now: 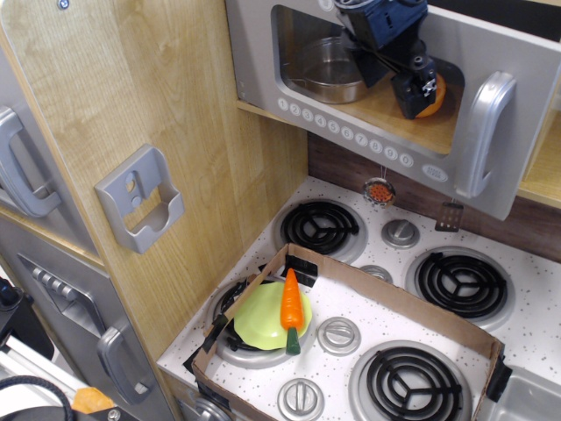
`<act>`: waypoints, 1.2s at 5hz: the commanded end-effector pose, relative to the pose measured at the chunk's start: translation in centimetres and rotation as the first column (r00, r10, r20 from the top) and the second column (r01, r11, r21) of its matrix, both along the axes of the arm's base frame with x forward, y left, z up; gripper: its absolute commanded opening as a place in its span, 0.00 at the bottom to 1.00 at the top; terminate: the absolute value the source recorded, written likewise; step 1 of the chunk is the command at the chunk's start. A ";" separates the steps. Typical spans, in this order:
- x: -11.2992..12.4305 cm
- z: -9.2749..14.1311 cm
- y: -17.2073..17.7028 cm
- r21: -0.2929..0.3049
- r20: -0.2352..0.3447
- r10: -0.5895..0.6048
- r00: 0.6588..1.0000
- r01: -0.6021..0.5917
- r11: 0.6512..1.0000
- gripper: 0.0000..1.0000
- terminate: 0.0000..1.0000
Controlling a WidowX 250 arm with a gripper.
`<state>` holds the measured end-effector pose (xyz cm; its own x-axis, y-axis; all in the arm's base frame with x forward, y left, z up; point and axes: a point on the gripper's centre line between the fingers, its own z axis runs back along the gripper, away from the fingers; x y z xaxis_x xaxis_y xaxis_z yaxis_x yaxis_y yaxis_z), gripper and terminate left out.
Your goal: Close microwave
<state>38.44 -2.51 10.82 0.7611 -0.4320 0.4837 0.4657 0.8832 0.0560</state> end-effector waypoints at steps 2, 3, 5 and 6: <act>2.4 2.7 -0.7 -0.004 0.103 -0.013 0.995 0.013 1.000 1.00 0.00; 2.7 3.0 -0.9 -0.004 0.137 -0.010 0.990 0.011 1.000 1.00 0.00; 3.2 3.6 -1.2 0.006 0.200 -0.020 0.980 0.019 1.000 1.00 0.00; 3.2 3.6 -1.3 0.011 0.201 -0.021 0.979 0.019 1.000 1.00 0.00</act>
